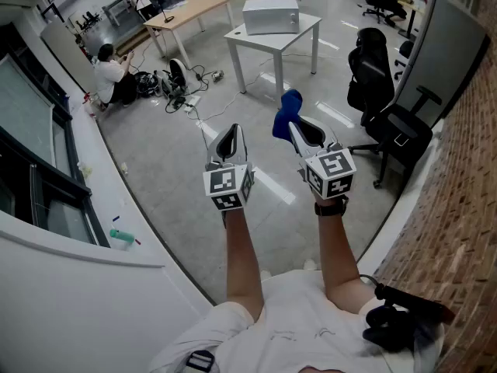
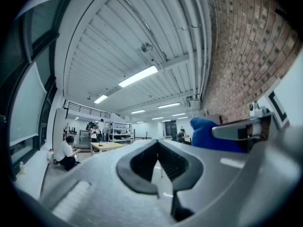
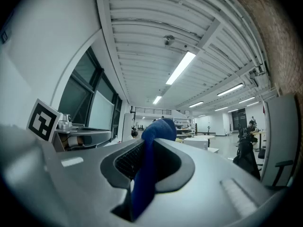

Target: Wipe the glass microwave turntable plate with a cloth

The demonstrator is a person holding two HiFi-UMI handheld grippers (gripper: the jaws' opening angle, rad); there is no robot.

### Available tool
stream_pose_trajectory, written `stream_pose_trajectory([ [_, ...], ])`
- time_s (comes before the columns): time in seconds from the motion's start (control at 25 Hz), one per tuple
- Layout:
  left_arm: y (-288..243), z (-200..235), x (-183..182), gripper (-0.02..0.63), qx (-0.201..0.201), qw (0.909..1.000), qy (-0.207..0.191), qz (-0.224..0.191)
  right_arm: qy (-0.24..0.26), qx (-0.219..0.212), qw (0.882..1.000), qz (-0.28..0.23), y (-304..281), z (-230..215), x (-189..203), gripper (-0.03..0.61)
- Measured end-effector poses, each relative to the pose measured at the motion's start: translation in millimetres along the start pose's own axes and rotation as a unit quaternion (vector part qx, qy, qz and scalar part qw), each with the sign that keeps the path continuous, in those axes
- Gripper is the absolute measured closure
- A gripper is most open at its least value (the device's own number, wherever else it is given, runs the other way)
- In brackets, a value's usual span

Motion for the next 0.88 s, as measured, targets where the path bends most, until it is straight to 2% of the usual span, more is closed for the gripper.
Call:
stream_pose_trajectory([
  [0.52, 1.3, -11.5, 0.8, 0.612, -0.008, 1.0000, 0.000, 0.002, 0.007, -0.022, 1.000, -0.004, 3.4, 1.9, -4.9, 0.518],
  [0.88, -10.7, -42.7, -3.6, 0.612, -0.007, 0.9999, -0.008, 0.002, 0.009, -0.027, 1.000, -0.009, 14.9, -22.9, -7.1, 0.518],
])
Point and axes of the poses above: the fingertips, and each gripper's own axes: y backward along the fingers, z to its left, x out of its underside, the point moved 10 cm from there along y, backward along the fingers, and after that the axes turned 12 degrees about x, right-handed, at the moved point
